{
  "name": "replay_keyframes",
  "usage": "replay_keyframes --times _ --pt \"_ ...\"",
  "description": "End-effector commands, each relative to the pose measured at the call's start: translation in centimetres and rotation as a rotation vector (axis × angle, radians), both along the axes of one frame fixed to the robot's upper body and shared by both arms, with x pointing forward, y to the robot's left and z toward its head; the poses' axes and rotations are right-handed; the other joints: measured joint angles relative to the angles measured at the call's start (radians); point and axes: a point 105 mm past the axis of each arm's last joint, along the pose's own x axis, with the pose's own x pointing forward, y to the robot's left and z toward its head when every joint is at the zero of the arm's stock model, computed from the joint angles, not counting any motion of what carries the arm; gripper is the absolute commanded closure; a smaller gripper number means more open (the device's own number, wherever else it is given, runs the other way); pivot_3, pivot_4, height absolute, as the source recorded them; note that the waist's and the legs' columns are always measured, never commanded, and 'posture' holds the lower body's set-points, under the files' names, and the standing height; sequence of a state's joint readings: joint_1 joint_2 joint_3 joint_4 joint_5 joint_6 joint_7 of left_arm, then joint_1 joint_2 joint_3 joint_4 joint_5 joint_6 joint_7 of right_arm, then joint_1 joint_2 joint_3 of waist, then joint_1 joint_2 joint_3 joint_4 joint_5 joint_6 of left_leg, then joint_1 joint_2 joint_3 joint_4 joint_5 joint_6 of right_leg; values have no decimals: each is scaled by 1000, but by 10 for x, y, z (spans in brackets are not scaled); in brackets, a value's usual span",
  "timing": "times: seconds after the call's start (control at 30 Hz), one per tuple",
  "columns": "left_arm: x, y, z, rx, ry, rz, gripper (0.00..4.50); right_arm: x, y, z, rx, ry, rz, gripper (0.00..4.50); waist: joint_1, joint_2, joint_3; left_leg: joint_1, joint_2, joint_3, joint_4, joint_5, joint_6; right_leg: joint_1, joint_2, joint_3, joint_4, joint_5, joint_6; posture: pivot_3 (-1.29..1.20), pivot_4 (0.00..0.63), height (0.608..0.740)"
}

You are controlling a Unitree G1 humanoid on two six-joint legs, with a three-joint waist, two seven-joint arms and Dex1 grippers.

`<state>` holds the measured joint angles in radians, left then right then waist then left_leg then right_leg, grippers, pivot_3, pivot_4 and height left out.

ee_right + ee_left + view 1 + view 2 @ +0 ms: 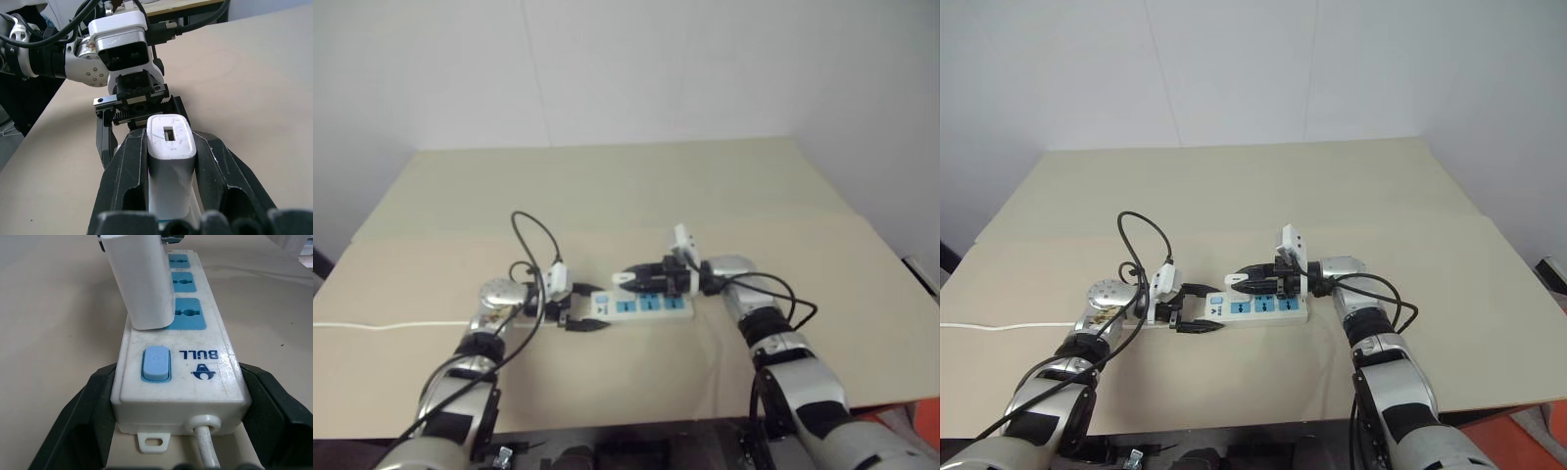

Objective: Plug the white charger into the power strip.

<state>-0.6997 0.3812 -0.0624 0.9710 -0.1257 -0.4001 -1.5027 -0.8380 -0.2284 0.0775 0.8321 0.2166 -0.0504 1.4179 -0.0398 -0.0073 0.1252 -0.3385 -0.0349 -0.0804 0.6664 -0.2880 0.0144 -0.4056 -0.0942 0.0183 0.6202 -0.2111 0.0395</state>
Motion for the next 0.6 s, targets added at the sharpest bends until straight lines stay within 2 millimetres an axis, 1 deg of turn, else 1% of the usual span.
replay_keyframes --times 0.03,0.17,0.33,0.6 --pt "-1 -4 0 23 -18 -24 1239 -1 3 11 28 -81 14 3387 0 0 0 0 0 0 0 0 0 0 0 0 0 0 0 0 150 740" --pt "-1 -4 0 22 -18 -25 1239 -2 4 8 30 -85 28 3387 -1 0 0 0 0 0 0 0 0 0 0 0 0 0 0 0 150 740" --pt "-1 -4 0 22 -19 -25 1239 -5 6 -4 -10 -66 62 3387 -1 0 0 0 0 0 0 0 0 0 0 0 0 0 0 0 150 740" --pt "-2 -4 0 19 -21 -22 1239 -8 14 -21 -50 -45 79 3387 -5 0 0 2 0 0 0 0 0 1 0 0 0 0 0 0 150 740"
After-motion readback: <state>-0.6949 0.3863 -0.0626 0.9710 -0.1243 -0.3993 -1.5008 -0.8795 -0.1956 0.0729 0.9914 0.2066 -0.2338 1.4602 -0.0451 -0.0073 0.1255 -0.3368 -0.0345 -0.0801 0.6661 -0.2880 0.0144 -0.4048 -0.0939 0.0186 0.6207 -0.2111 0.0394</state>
